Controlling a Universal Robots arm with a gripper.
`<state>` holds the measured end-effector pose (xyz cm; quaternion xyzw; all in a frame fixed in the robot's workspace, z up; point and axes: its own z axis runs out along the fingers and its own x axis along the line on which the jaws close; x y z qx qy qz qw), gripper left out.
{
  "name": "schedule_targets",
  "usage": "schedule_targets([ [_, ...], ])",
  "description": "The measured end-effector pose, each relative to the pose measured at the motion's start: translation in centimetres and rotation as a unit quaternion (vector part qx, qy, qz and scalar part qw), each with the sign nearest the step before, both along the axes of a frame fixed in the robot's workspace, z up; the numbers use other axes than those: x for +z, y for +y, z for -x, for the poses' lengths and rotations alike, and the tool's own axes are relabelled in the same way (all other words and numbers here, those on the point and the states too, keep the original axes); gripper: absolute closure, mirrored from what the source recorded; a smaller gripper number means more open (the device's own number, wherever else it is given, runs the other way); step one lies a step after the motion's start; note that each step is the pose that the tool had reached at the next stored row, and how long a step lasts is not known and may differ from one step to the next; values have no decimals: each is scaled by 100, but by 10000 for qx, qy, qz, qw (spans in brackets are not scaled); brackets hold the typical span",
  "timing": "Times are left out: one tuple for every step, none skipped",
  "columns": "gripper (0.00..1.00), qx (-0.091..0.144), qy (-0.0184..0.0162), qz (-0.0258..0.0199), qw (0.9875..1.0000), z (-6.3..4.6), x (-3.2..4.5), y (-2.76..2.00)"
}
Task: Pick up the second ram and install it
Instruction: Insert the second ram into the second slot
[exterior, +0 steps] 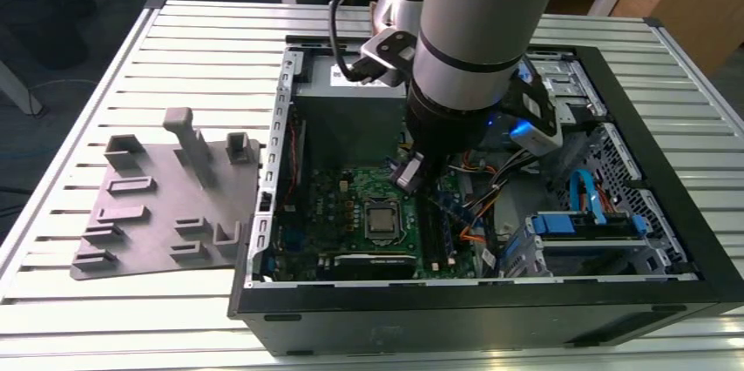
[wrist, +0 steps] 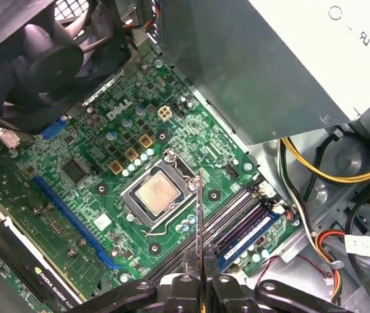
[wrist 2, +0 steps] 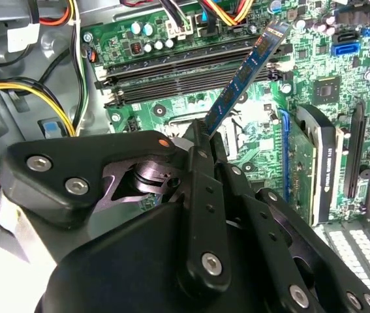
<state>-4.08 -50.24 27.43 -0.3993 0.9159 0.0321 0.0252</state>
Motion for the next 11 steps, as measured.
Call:
schedule_targets([
  [89, -33, 0, 0, 10000, 0, 0, 0],
  [89, -63, 0, 0, 10000, 0, 0, 0],
  [89, -92, 0, 0, 10000, 0, 0, 0],
  [89, -122, 0, 0, 9999, 0, 0, 0],
  [89, -150, 0, 0, 9999, 0, 0, 0],
  [89, -179, 0, 0, 9998, 0, -1, 0],
  [89, -208, 0, 0, 9998, 0, -1, 0],
  [89, -237, 0, 0, 9997, 0, -1, 0],
  [89, -265, 0, 0, 9996, 0, -1, 0],
  [89, -294, 0, 0, 9996, 0, -1, 0],
  [89, -322, 0, 0, 9995, 0, -1, 0],
])
